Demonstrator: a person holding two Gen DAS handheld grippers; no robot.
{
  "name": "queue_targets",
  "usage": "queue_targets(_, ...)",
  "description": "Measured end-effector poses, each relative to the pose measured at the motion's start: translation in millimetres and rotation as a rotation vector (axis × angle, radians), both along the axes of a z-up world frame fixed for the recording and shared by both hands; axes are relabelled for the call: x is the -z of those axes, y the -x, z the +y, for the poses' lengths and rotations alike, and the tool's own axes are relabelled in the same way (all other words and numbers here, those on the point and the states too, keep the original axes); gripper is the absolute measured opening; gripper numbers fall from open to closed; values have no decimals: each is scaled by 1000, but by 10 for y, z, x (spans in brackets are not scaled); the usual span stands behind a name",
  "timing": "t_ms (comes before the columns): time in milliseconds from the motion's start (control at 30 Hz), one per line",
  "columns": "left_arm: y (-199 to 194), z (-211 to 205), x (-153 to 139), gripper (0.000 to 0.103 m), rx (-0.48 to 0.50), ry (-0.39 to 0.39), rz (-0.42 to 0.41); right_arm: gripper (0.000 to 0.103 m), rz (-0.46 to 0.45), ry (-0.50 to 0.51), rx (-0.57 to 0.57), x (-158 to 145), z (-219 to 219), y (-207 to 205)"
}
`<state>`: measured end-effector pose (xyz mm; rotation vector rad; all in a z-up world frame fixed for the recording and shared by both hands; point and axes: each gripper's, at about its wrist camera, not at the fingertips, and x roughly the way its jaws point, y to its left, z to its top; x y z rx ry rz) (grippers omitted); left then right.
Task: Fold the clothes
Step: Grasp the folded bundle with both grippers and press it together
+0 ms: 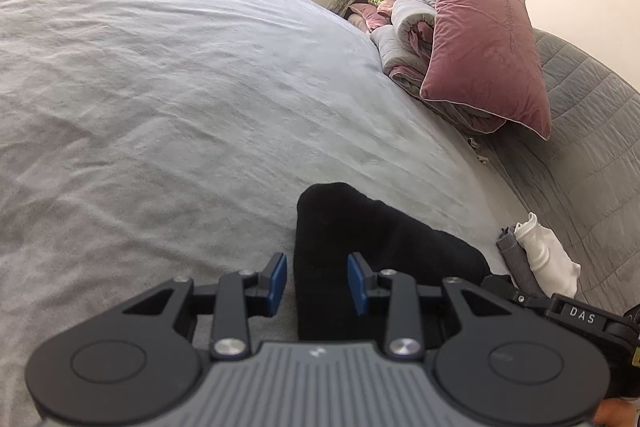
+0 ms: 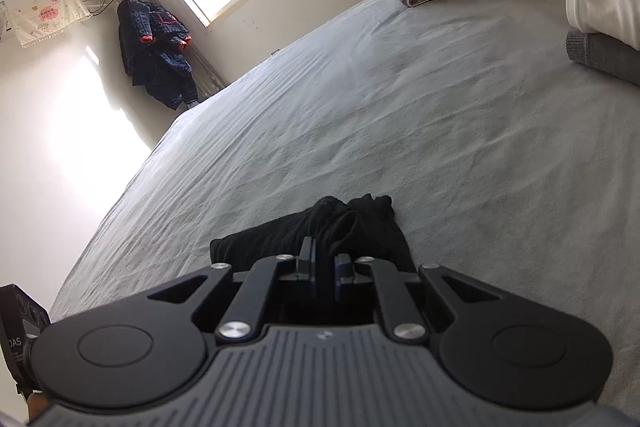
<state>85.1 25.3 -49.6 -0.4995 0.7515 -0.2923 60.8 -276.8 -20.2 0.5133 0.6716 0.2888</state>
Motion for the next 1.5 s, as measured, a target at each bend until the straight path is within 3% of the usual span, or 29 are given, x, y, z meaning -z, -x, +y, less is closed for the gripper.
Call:
queue_targets(167,-40,18,56,33,-21,13,23,20,112,3,-12,176,-9,-47)
queue_targets(200,-47,24,68,33,-25,23,27,23,114,-10,-7,174,-32,-46)
queue_targets(267,-57,31,84,34,-32,42,31,37,89,-31,7,112,-81,-49)
queue_targets(333,-54,18,87,34,-29,57,26,42,44,-39,20,39,-117,-61)
queue_targets(467,-50,4,79,33,-39,71,3,42,-18,-37,1,-26,-103,-185)
queue_targets(500,-50,2,75,30,-43,73,-4,42,-28,-38,-7,-24,-87,-224)
queue_targets(533,-51,8,63,16,-52,72,-16,42,-34,-41,-17,-12,-65,-265)
queue_targets(600,-63,39,44,11,-59,86,-40,42,-38,-31,-31,32,-8,-338)
queue_targets(800,-209,62,133,11,10,272,-48,42,-13,19,-41,259,139,-500)
queue_targets(833,-238,35,178,11,25,306,-31,40,-25,32,-39,270,163,-491)
queue_targets(867,-266,0,232,11,38,336,-8,25,-56,61,-35,246,195,-453)
queue_targets(900,-273,-41,266,11,46,331,0,18,-87,89,-31,223,227,-414)
queue_targets(967,-268,-127,312,11,55,286,1,14,-149,147,-23,176,291,-338)
queue_targets(1133,-216,-237,249,13,40,226,-41,13,-303,290,-3,59,451,-146)
queue_targets(1200,-205,-268,222,17,42,203,-51,13,-320,371,2,85,499,-169)
queue_targets(1333,-159,-301,119,22,45,119,-84,22,-218,389,24,270,439,-315)
queue_targets(1433,-106,-279,-28,22,37,61,-144,39,-258,400,66,196,389,-219)
queue_targets(1500,-152,-282,-71,22,42,53,-153,41,-289,388,71,97,366,-174)
